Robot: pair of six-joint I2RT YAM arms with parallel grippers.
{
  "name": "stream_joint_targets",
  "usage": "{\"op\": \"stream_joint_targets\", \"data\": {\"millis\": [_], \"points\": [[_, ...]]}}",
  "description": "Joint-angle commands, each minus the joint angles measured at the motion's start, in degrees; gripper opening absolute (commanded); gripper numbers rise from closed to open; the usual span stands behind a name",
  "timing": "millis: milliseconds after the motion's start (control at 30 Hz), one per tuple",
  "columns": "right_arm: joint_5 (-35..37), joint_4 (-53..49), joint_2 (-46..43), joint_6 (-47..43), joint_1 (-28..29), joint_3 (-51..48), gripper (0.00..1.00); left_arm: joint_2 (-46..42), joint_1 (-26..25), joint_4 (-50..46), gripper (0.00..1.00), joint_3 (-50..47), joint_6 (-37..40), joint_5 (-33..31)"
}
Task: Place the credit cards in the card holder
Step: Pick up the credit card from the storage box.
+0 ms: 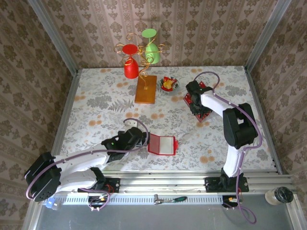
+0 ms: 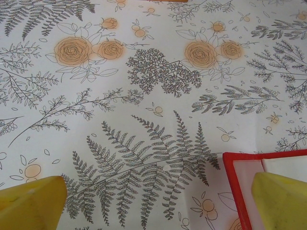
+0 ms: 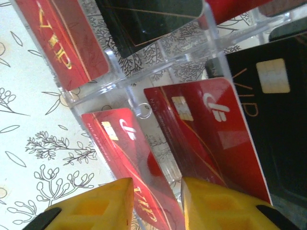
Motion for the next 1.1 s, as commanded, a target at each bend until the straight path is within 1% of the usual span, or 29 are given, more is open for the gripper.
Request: {"op": "stream_joint_targets", "data": {"millis": [0,200,367,433,533,867,967,1067], "points": [[-3.8,-0.3,-1.0,0.0,-0.1,-1.8,0.31,-0.6,0.5,0.2,1.0,-0.3,-0.3,-0.3],[-5.8,-0.2,-2.6,0.2,-0.1,-1.8,0.3,0.0,0.5,0.7,1.0,-0.3,-0.3,0.0],[-7.2,0.1,-2.7,0.4,-0.1,-2.1,0.23,0.3,0.5,0.9,1.0,-0.3,-0.3,0.2],[-7.4,0.1,-2.7,0.3,-0.1,-2.3,0.22,0.2,0.5,0.9,1.0,-0.4,-0.3,0.2],[-7.8,0.3,-2.8,0.3,-0.1,-2.5,0.17,0.2,0.5,0.9,1.0,-0.4,-0.3,0.2],[-8.8,-0.4,-3.7,-0.8,-0.1,-1.3,0.17,0.4,0.5,1.2,1.0,-0.3,-0.2,0.5],[-8.8,-0.6,-3.6,-0.8,0.0,-1.1,0.2,0.4,0.5,1.2,1.0,-0.3,-0.2,0.5],[-8.9,-0.7,-3.4,-0.8,-0.1,-1.0,0.2,0.4,0.5,1.1,1.0,-0.2,-0.1,0.5]]}}
